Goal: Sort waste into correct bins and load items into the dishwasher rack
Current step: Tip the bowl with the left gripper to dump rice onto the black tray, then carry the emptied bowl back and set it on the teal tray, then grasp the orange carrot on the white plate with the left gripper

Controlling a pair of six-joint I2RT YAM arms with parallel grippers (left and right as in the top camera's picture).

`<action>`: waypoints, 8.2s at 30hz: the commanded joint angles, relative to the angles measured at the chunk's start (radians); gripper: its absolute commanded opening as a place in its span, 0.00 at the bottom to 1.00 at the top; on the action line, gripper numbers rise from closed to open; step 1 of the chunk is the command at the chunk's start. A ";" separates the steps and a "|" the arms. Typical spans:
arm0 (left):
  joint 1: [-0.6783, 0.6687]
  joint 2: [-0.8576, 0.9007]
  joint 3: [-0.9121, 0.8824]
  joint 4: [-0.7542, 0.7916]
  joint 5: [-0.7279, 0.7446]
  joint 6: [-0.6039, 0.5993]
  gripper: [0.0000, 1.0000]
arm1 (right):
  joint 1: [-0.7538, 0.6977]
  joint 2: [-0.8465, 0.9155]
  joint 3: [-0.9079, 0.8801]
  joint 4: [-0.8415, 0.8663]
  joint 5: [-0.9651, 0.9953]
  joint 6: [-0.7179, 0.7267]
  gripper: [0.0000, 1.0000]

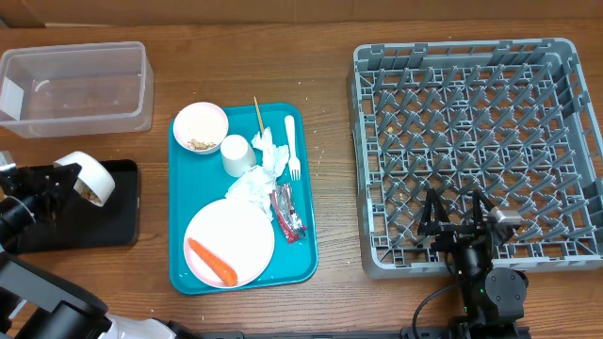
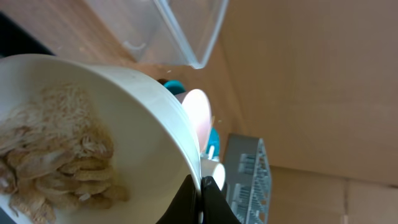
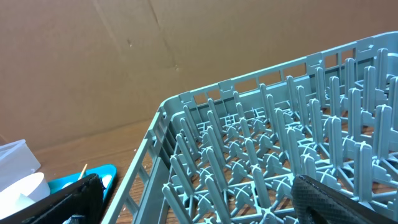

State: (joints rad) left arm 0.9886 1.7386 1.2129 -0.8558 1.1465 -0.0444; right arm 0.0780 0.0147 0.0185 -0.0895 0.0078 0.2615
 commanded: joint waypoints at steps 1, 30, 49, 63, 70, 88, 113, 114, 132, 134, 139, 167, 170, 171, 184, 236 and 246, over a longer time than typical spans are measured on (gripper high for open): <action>0.057 0.002 -0.053 0.036 0.156 0.046 0.04 | -0.006 -0.012 -0.010 0.006 0.013 -0.003 1.00; 0.121 0.159 -0.159 0.200 0.434 0.025 0.04 | -0.006 -0.012 -0.010 0.007 0.013 -0.003 1.00; 0.032 -0.172 -0.090 0.091 0.270 0.011 0.04 | -0.006 -0.012 -0.010 0.007 0.013 -0.003 1.00; -0.159 -0.474 -0.090 -0.064 -0.443 -0.145 0.04 | -0.006 -0.012 -0.010 0.007 0.013 -0.003 1.00; -0.421 -0.597 -0.090 -0.154 -0.715 -0.143 0.04 | -0.006 -0.012 -0.010 0.007 0.013 -0.003 1.00; -0.803 -0.498 -0.172 -0.145 -0.844 -0.188 0.04 | -0.006 -0.012 -0.010 0.007 0.013 -0.003 1.00; -1.092 -0.188 -0.173 0.089 -1.123 -0.259 0.04 | -0.006 -0.012 -0.010 0.007 0.013 -0.003 1.00; -1.092 -0.188 -0.173 0.090 -1.124 -0.259 0.04 | -0.006 -0.012 -0.010 0.007 0.013 -0.003 1.00; -1.094 -0.205 -0.071 -0.055 -1.120 -0.264 0.12 | -0.006 -0.012 -0.010 0.007 0.013 -0.003 1.00; -1.093 -0.219 0.024 -0.181 -1.121 -0.302 0.20 | -0.006 -0.012 -0.010 0.007 0.014 -0.003 1.00; -1.094 -0.262 0.193 -0.410 -1.121 -0.352 0.27 | -0.006 -0.012 -0.010 0.007 0.013 -0.003 1.00; -1.094 -0.533 -0.229 -0.581 -1.075 -1.105 1.00 | -0.006 -0.012 -0.010 0.007 0.013 -0.003 1.00; -1.094 -0.533 -0.326 -0.523 -1.075 -1.134 1.00 | -0.006 -0.012 -0.010 0.007 0.013 -0.003 1.00; -1.094 -0.533 -0.351 -0.502 -1.074 -1.134 1.00 | -0.006 -0.012 -0.010 0.007 0.013 -0.003 1.00; -1.094 -0.531 -0.634 -0.099 -0.963 -1.134 1.00 | -0.006 -0.012 -0.010 0.007 0.013 -0.003 1.00; -1.094 -0.303 -0.552 0.013 -0.969 -0.980 1.00 | -0.006 -0.012 -0.010 0.007 0.013 -0.003 1.00; -1.094 -0.303 -0.552 0.006 -0.970 -0.938 0.84 | -0.006 -0.012 -0.010 0.007 0.014 -0.003 1.00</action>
State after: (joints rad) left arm -0.0986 1.4292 0.6636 -0.8425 0.1722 -1.0111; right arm 0.0784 0.0147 0.0185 -0.0898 0.0082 0.2611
